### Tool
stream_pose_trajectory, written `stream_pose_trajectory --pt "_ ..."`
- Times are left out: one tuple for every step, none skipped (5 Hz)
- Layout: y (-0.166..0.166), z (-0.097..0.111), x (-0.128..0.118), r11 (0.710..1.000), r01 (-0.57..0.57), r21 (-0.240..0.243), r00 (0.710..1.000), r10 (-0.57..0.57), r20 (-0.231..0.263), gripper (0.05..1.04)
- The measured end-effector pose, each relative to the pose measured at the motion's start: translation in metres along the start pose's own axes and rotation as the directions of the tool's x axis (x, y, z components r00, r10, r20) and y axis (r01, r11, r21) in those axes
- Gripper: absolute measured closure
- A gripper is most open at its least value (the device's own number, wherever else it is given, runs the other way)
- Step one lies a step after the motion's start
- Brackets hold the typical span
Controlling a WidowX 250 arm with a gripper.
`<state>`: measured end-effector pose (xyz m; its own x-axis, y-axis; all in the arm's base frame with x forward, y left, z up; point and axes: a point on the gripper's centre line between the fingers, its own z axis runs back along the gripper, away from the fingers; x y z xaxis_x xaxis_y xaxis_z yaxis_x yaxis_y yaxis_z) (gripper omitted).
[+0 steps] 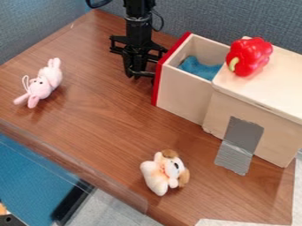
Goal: Open the drawer
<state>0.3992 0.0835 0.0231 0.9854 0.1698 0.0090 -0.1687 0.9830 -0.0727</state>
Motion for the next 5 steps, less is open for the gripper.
stream_pose_trajectory --pt "0.000 0.001 -0.001 1.000 0.000 0.002 1.000 0.000 -0.003 0.918" --pt "0.005 0.004 0.002 0.998 -0.059 -0.002 0.998 0.059 0.007 0.695" --pt "0.006 0.016 0.004 0.999 -0.052 0.011 0.998 0.051 0.028 0.395" --pt "0.005 0.038 0.007 1.000 -0.026 0.015 0.997 0.025 0.070 0.126" --pt "0.004 0.062 0.008 1.000 -0.015 0.022 0.994 0.012 0.112 0.081"
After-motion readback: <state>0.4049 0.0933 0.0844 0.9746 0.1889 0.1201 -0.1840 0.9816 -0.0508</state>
